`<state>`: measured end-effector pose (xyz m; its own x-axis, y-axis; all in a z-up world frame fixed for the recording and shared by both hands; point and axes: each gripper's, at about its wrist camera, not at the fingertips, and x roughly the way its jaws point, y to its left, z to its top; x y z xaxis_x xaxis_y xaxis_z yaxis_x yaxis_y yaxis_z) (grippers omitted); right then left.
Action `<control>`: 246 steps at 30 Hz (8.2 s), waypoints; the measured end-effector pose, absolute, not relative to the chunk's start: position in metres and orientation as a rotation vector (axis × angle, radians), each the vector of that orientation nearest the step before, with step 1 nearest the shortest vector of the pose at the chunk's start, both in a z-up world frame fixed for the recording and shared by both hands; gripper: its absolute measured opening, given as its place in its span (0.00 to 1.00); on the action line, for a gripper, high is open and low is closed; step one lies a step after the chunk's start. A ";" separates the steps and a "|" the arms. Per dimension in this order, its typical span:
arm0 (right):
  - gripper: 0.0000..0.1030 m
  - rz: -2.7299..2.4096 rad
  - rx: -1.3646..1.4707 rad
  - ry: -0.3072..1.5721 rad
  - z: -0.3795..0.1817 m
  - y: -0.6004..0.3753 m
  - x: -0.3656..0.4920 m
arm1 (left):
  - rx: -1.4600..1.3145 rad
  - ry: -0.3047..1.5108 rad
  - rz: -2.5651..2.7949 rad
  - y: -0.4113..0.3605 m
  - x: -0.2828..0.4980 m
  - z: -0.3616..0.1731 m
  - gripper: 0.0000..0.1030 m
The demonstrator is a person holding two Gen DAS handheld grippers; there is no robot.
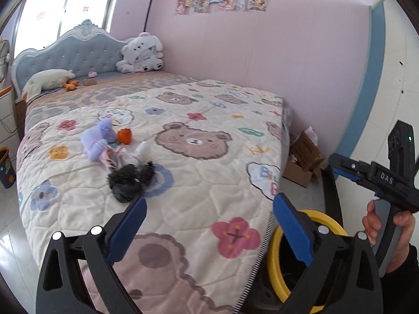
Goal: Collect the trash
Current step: 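Move both open tools back over the bed toward the black bag and mesh puff, then grasp the black plastic bag with the right tool while the left tool grasps the lavender mesh puff, then carry the black bag and mesh puff over the yellow bin and open both tools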
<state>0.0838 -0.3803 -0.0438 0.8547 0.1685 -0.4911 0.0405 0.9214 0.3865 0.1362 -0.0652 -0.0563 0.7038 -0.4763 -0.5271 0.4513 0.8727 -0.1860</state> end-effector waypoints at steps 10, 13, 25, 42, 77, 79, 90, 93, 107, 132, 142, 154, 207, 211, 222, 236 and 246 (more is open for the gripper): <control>0.75 0.171 0.362 0.580 -0.046 -0.332 0.138 | -0.080 0.563 -0.343 -0.011 0.187 -0.048 0.92; 0.75 0.201 0.355 0.597 -0.049 -0.317 0.155 | -0.089 0.569 -0.297 0.004 0.206 -0.049 0.92; 0.75 0.302 0.297 0.679 -0.070 -0.249 0.219 | -0.140 0.628 -0.180 0.047 0.289 -0.057 0.92; 0.75 0.370 0.184 0.805 -0.111 -0.157 0.287 | -0.152 0.726 -0.129 0.059 0.374 -0.100 0.92; 0.21 0.298 0.162 0.877 -0.142 -0.116 0.337 | -0.315 0.799 -0.238 0.069 0.422 -0.154 0.36; 0.19 0.298 0.171 0.880 -0.143 -0.119 0.336 | -0.315 0.796 -0.240 0.070 0.420 -0.152 0.33; 0.12 0.309 0.229 0.877 -0.137 -0.133 0.325 | -0.286 0.797 -0.213 0.077 0.405 -0.147 0.00; 0.11 0.308 0.233 0.876 -0.134 -0.135 0.321 | -0.294 0.801 -0.206 0.082 0.403 -0.147 0.00; 0.11 0.324 0.244 0.874 -0.135 -0.138 0.312 | -0.251 0.807 -0.242 0.060 0.413 -0.131 0.58; 0.43 0.354 0.027 0.947 -0.151 -0.099 0.293 | -0.241 0.821 -0.226 0.052 0.428 -0.158 0.23; 0.17 0.373 0.053 0.961 -0.149 -0.101 0.303 | -0.273 0.778 -0.240 0.072 0.400 -0.139 0.22; 0.17 0.292 0.126 0.807 -0.086 -0.154 0.268 | -0.316 0.684 -0.214 0.115 0.341 -0.091 0.22; 0.18 0.018 0.209 0.597 -0.007 -0.359 -0.007 | -0.041 0.633 -0.705 -0.118 0.109 -0.040 0.23; 0.18 -0.009 0.231 0.618 -0.020 -0.376 -0.026 | -0.001 0.653 -0.737 -0.140 0.098 -0.047 0.23; 0.18 -0.046 0.268 0.715 -0.055 -0.402 -0.048 | 0.087 0.738 -0.791 -0.188 0.076 -0.080 0.24; 0.20 -0.077 0.373 0.857 -0.103 -0.423 -0.039 | 0.110 0.902 -0.807 -0.210 0.077 -0.129 0.25; 0.24 -0.096 0.371 0.837 -0.100 -0.427 -0.041 | 0.099 0.900 -0.821 -0.209 0.077 -0.127 0.28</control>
